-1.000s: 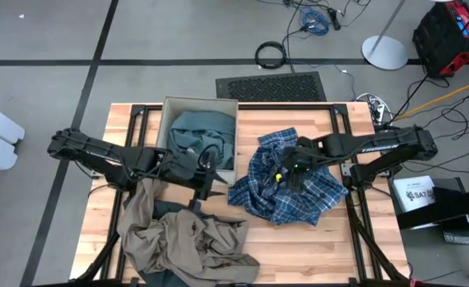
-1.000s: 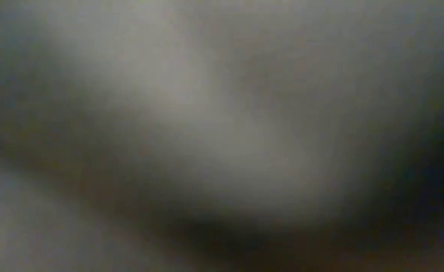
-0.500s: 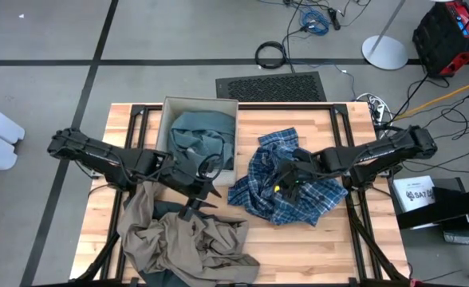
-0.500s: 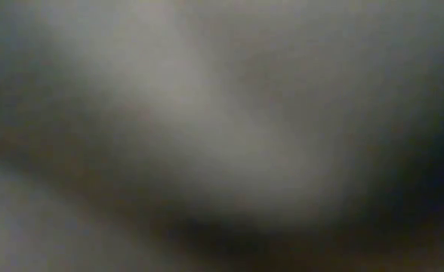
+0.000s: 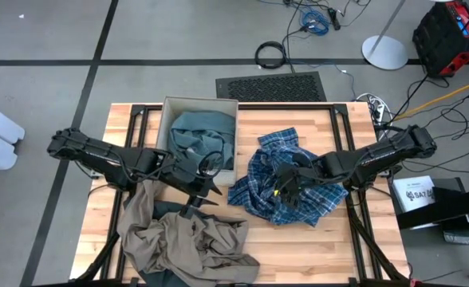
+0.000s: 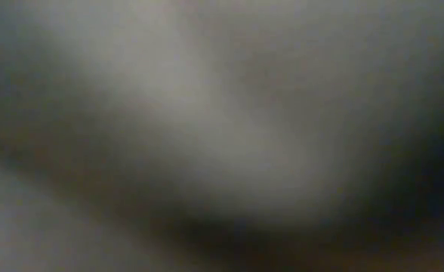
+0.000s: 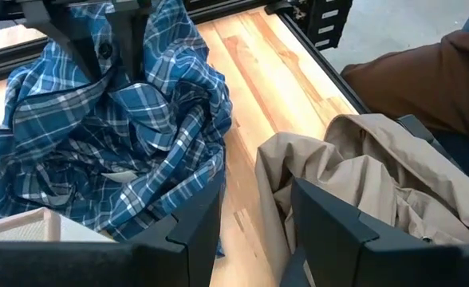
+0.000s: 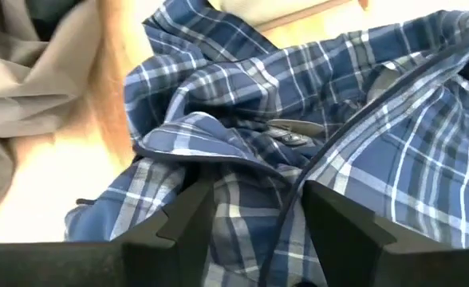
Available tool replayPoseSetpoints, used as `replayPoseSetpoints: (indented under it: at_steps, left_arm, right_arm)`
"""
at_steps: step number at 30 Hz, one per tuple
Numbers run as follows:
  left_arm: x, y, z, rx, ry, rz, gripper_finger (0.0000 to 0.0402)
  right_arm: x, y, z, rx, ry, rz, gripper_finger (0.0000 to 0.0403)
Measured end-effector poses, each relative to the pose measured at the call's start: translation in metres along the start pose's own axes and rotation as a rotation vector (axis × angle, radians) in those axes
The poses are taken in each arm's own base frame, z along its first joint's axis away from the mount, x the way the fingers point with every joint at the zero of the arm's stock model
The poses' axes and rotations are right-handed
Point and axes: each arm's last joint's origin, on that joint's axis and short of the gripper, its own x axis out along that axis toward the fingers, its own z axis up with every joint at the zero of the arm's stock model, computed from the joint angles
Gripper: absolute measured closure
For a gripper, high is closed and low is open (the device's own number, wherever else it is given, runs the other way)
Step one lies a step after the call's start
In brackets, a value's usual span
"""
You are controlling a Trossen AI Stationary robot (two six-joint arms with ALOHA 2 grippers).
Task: Sort clothes
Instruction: Put the blue long sleeve into the white laundry bin
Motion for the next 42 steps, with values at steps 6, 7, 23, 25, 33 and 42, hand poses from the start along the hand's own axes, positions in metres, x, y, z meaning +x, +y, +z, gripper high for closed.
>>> replayPoseSetpoints:
  at_steps: [6, 7, 23, 25, 33, 42]
  left_arm:
    - [0.000, 0.000, 0.000, 0.007, 0.000, 0.000, 0.0238]
    - [0.000, 0.000, 0.000, 0.007, -0.001, 0.000, 0.0238]
    - [0.001, 0.002, 0.014, 0.045, -0.154, 0.023, 0.0238]
    - [0.002, 0.002, 0.016, 0.047, -0.173, 0.026, 0.0238]
    - [0.007, 0.004, 0.022, 0.048, -0.231, 0.035, 0.0238]
    - [0.027, 0.012, 0.029, -0.098, -0.314, 0.202, 0.0238]
  right_arm:
    - [0.024, -0.004, -0.027, 0.069, 0.055, -0.037, 0.0236]
    - [0.030, -0.007, -0.033, 0.085, 0.069, -0.051, 0.0249]
    - [-0.019, 0.014, -0.006, -0.034, -0.142, 0.128, 0.0402]
    - [-0.048, 0.020, 0.008, -0.096, -0.236, 0.147, 0.0402]
    - [-0.151, 0.029, 0.031, -0.291, -0.591, 0.102, 0.0403]
    - [-0.179, 0.010, 0.029, -0.262, -0.704, -0.100, 0.0403]
